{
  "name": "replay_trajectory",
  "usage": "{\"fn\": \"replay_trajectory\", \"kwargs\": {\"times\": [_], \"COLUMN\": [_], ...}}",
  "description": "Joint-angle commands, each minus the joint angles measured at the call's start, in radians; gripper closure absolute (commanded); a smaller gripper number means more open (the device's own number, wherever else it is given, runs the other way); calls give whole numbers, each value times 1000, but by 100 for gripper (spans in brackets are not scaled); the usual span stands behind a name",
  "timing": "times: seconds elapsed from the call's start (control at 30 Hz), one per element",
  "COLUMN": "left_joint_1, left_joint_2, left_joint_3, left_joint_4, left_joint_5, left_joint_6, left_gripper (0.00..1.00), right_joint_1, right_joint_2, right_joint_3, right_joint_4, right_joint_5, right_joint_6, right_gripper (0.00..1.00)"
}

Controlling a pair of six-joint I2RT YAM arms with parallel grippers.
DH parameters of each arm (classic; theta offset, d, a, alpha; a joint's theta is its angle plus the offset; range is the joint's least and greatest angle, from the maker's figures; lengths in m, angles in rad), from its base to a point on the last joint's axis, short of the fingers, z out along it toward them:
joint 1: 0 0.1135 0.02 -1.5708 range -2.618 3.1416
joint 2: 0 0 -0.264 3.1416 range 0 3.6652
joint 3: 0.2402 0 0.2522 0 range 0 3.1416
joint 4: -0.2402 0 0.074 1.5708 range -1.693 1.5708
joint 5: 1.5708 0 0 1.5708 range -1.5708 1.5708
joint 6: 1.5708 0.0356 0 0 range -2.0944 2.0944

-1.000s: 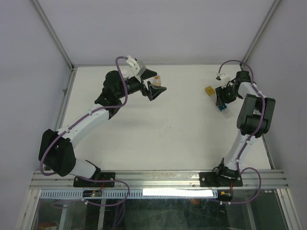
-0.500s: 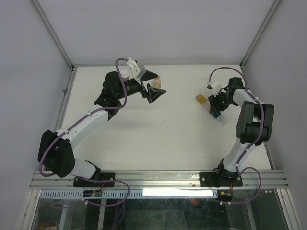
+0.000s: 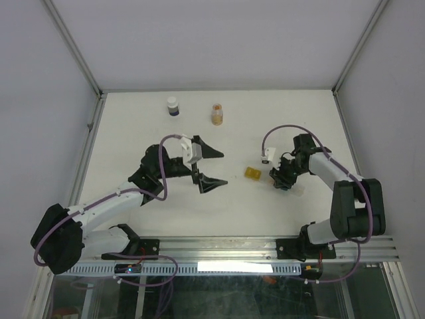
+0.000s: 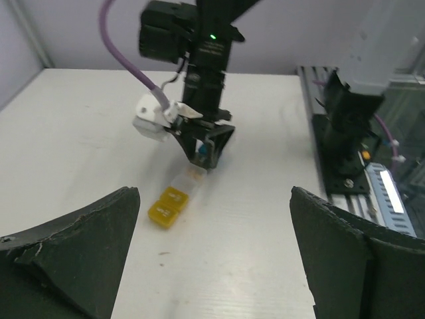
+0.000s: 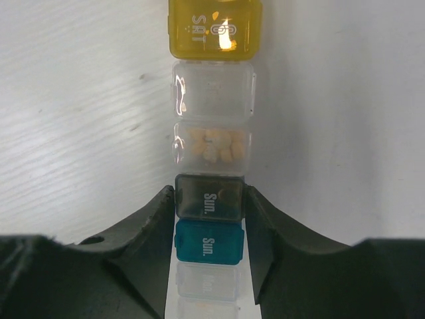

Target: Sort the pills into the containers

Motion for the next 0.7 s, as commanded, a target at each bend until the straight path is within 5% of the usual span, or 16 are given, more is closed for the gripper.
{"fn": "replay_trajectory", "kwargs": {"times": [0.0,0.27,0.67], "left_joint_1": [-102,-224,-298], "left_joint_2": [-87,47,434], "left_joint_3": [-133,-236,-266], "left_joint_4": [114,301,662], "left_joint_5": [8,-11,-211], "left_joint_6": [155,278,330], "left_gripper": [1,1,2], "right_joint_1": [30,110,157], "right_joint_2": [-107,-218,-243], "right_joint_3": [-99,-150,-53], "right_joint_4": [-128,-223,-240], "right_joint_5": [-22,-24,-146], "right_joint_6": [-186,-297,-254], "right_gripper": [61,59,20]}}
